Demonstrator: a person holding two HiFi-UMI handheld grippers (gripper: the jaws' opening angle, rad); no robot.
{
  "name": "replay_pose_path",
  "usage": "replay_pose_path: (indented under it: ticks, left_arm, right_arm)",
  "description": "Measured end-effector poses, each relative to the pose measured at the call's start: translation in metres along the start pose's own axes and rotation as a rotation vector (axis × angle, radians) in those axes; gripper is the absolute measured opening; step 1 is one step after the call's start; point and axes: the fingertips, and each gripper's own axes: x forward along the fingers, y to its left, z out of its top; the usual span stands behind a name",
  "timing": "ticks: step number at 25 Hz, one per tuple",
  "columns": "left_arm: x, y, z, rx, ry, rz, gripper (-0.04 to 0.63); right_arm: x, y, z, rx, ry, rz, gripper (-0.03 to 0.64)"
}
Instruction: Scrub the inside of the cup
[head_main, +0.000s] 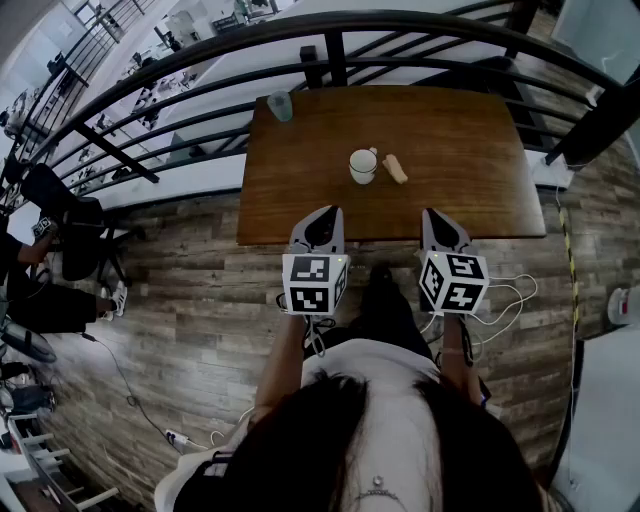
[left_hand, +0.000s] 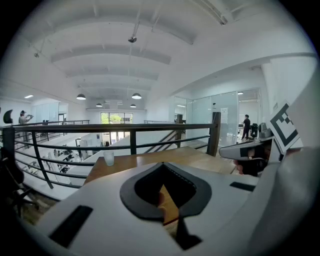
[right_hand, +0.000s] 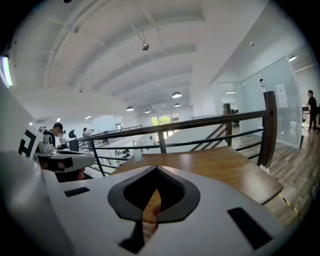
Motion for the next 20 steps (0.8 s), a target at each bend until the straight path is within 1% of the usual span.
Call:
replay_pose_path:
  ticks: [6,13,20]
  left_arm:
    - [0.019,0.007,-0.003,-0.009,0.002,-0.004,0.008]
    - [0.047,0.009,-0.003,-0.025,0.003,-0.022,0.008]
    - [0.082,0.02,-0.007,-0.054,0.024,-0.017,0.009]
  right_arm:
    - [0.018,-0.002,-0.003,0.006,0.016,0.013,0.035]
    - [0.046,-0.011,0.0,0.012,0.043,0.051,0.035]
    - [0.083,-0.019,0.003,-0.019,0.097,0.09,0.037]
